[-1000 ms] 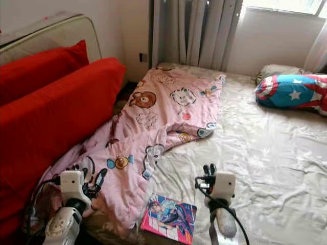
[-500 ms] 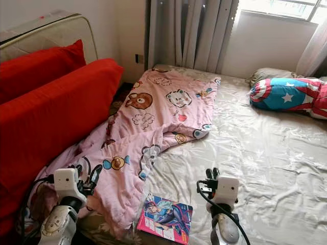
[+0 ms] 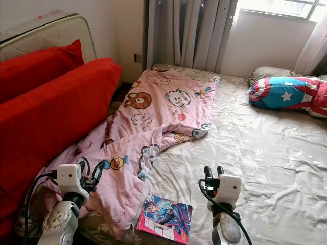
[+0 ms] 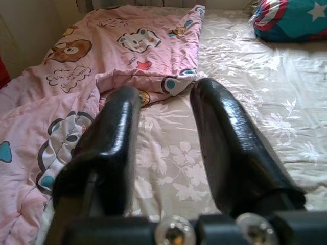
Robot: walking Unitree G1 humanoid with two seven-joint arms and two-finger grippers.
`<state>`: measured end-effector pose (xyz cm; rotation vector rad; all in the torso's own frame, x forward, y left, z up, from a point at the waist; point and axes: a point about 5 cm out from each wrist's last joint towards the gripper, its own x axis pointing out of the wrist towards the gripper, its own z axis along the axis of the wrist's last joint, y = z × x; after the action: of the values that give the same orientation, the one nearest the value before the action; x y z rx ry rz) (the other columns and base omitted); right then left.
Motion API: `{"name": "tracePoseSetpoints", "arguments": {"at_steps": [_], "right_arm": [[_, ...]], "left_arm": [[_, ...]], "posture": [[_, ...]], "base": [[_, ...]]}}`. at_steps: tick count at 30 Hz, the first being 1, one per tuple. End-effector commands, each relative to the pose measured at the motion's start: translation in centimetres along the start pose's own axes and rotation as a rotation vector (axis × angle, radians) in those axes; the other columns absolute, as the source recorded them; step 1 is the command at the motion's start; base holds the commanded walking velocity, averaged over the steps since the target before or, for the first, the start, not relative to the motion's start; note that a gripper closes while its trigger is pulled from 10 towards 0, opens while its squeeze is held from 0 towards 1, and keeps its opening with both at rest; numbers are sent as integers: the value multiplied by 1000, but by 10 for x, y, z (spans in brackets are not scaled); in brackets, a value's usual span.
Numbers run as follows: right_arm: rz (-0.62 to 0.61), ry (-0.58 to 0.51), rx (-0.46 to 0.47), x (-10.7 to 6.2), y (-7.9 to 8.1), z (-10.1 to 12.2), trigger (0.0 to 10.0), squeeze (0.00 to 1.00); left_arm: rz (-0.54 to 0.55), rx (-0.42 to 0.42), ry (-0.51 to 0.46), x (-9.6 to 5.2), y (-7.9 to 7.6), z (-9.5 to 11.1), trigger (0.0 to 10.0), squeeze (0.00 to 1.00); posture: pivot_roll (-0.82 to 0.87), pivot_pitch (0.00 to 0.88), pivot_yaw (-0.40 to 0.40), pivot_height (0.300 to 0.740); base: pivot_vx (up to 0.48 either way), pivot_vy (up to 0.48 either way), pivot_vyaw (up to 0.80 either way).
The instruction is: Clean up the room
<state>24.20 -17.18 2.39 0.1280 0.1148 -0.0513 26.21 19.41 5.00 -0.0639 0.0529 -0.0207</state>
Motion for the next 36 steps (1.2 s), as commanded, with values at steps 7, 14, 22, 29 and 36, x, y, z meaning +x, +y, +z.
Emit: {"name": "tracePoseSetpoints", "arguments": {"at_steps": [7,14,22,29,36], "right_arm": [[19,-6,8,0,4,3,10000,1000],[14,26,-20,0,3,1,10000,0],[0,78,-40,3,1,-3,10000,0],[9,74,-36,0,1,-4,10000,0],[14,117,-42,1,3,-9,10000,0]], "left_arm": [[-8,-7,26,-2,-2,-5,10000,0],[-6,-9,25,-4,-1,-4,10000,0],[-7,-8,27,-2,-2,-3,10000,0],[-8,-9,29,-2,-3,-3,10000,0],[-4,-12,34,-5,-3,-4,10000,0]], "posture": [[-48,0,-70,740],[-42,0,-75,740],[-46,0,-70,725],[-45,4,-74,720],[-42,16,-76,720]], "base": [[0,0,0],[0,0,0],[0,0,0],[0,0,0],[0,0,0]]}}
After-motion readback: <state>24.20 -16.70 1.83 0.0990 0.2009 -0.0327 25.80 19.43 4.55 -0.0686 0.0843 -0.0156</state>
